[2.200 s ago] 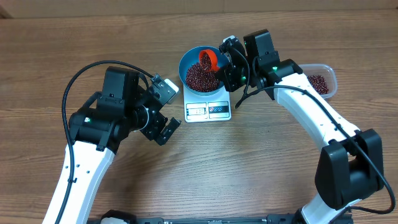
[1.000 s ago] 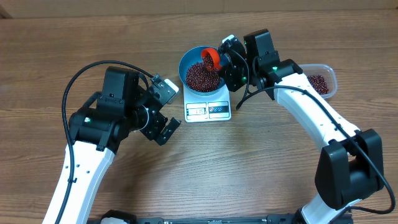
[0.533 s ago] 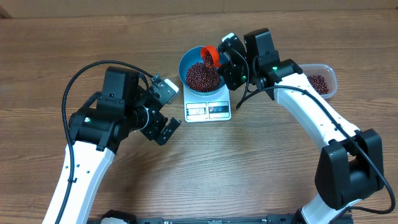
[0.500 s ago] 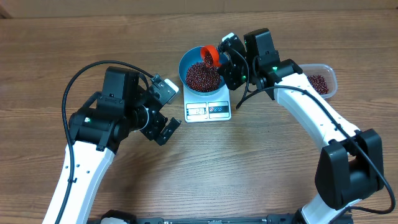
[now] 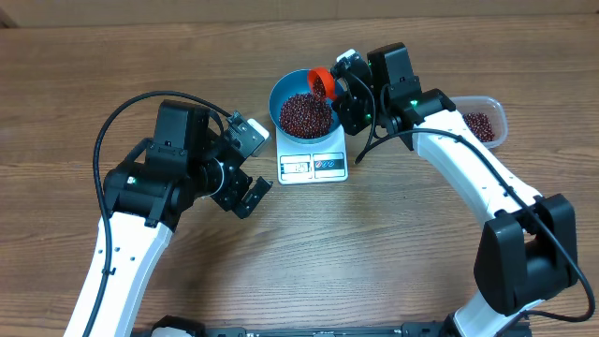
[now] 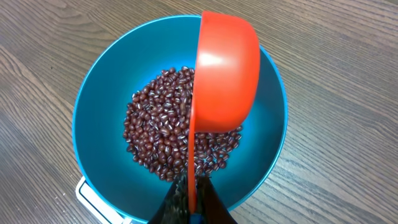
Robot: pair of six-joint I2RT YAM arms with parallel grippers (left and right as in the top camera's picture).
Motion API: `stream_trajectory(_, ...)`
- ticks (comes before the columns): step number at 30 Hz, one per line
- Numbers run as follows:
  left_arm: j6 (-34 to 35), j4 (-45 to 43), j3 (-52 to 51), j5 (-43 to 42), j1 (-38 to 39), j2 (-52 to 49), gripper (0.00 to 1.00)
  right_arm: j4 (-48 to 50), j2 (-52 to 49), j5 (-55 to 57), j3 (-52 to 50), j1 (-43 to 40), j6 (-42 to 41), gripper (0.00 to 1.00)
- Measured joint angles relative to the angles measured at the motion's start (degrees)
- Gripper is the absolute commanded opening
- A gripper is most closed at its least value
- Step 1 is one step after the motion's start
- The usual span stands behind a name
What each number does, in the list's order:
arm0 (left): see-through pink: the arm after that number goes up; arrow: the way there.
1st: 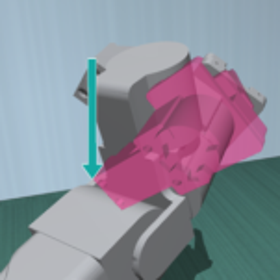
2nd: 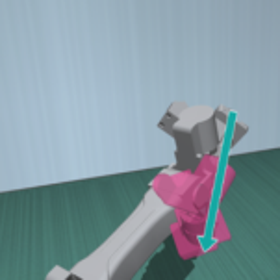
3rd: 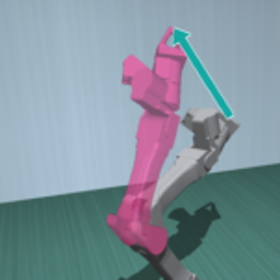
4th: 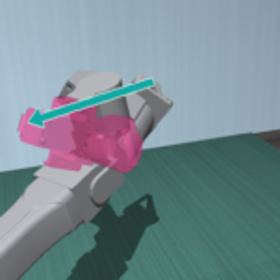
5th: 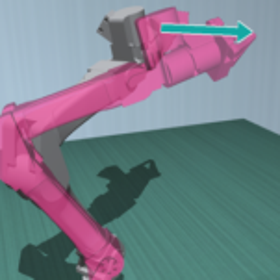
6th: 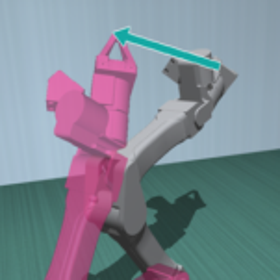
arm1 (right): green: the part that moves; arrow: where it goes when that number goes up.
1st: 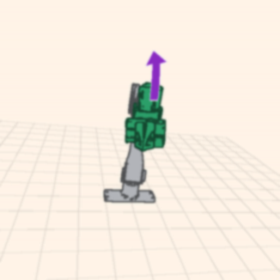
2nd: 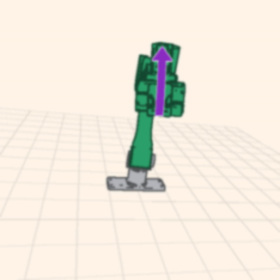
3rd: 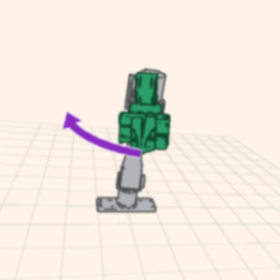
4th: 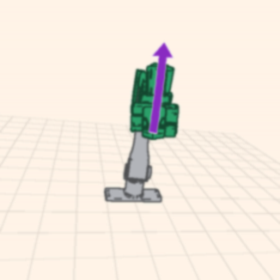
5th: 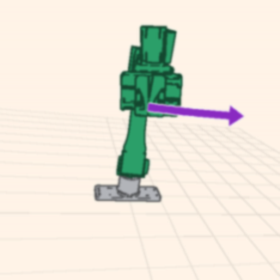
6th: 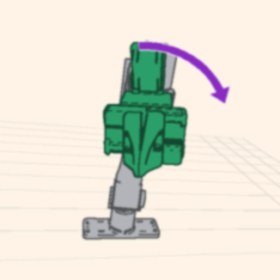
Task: Scoop item into bowl and weigh 150g on scale
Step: 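Tilt the red scoop over the blue bowl to pour beans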
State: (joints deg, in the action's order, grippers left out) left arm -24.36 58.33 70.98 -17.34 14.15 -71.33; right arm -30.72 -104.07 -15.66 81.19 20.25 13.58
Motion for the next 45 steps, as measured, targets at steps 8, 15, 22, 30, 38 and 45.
stream_trajectory(8, 0.0, 0.0, 0.0, -0.02, 0.0, 0.0, 1.0, 0.31, 0.0, 0.07, 0.0, 0.04, -0.04, 0.04)
stream_trajectory(15, 0.02, 0.0, 0.0, 0.0, 0.0, 0.0, 1.0, 0.63, 0.0, 0.85, 0.0, 0.15, -0.02, 0.04)
stream_trajectory(22, 0.0, 0.0, 0.0, 0.0, 0.0, 0.0, 1.0, 1.18, 0.0, 1.97, 0.0, 0.22, -0.02, 0.04)
stream_trajectory(30, 0.02, 0.0, 0.0, -0.02, 0.0, 0.0, 1.0, 1.6, 0.04, 1.6, 0.0, 0.55, 0.04, 0.04)
stream_trajectory(38, 0.0, 0.0, 0.0, -0.02, 0.0, 0.0, 1.0, 1.9, 0.07, 2.6, 0.0, 0.55, 0.02, 0.04)
stream_trajectory(45, 0.02, 0.0, 0.0, 0.0, 0.0, 0.0, 1.0, 2.43, 0.09, 2.6, 0.0, 0.59, 0.04, 0.04)
